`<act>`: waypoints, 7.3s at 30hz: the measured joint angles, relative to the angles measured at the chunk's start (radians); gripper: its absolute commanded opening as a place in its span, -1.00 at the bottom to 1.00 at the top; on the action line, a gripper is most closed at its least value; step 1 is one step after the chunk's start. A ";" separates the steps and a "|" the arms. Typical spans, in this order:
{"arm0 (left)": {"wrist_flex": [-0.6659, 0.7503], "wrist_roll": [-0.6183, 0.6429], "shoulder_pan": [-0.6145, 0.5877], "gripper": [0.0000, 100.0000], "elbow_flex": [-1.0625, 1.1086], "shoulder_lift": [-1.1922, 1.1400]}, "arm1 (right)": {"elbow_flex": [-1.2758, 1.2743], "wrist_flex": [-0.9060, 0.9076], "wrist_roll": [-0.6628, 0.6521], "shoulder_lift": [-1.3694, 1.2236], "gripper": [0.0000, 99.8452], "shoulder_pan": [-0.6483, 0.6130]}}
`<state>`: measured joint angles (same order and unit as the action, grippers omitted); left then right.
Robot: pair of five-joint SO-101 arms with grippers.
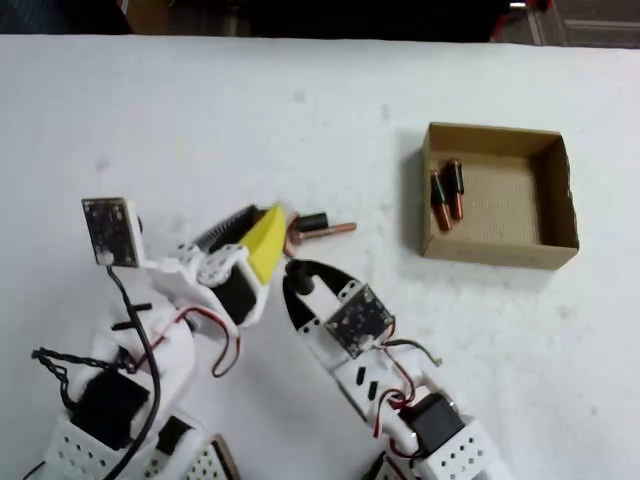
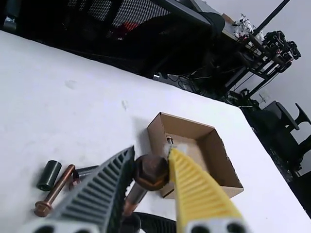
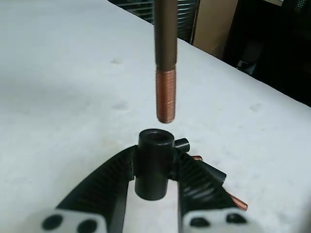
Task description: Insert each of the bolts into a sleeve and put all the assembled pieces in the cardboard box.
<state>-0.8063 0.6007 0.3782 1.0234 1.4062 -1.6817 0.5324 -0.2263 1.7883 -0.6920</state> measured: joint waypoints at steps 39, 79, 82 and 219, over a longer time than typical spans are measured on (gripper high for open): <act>-0.017 0.003 0.046 -0.95 0.043 0.000 | 0.000 -0.005 -0.048 0.000 -0.97 0.015; 0.186 -0.117 0.089 -0.94 0.376 0.020 | 0.000 -0.005 -0.048 -0.003 -0.97 0.015; 0.187 -0.146 0.089 -0.94 0.376 0.020 | 0.000 -0.005 -0.048 -0.003 -0.97 0.015; 0.086 -0.419 -0.410 -0.95 0.671 0.410 | 0.508 0.385 -0.054 0.000 -0.97 0.608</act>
<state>-0.7204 0.1818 -0.0315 1.6939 1.8159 -1.1738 0.9175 -0.2800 1.7883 -0.0844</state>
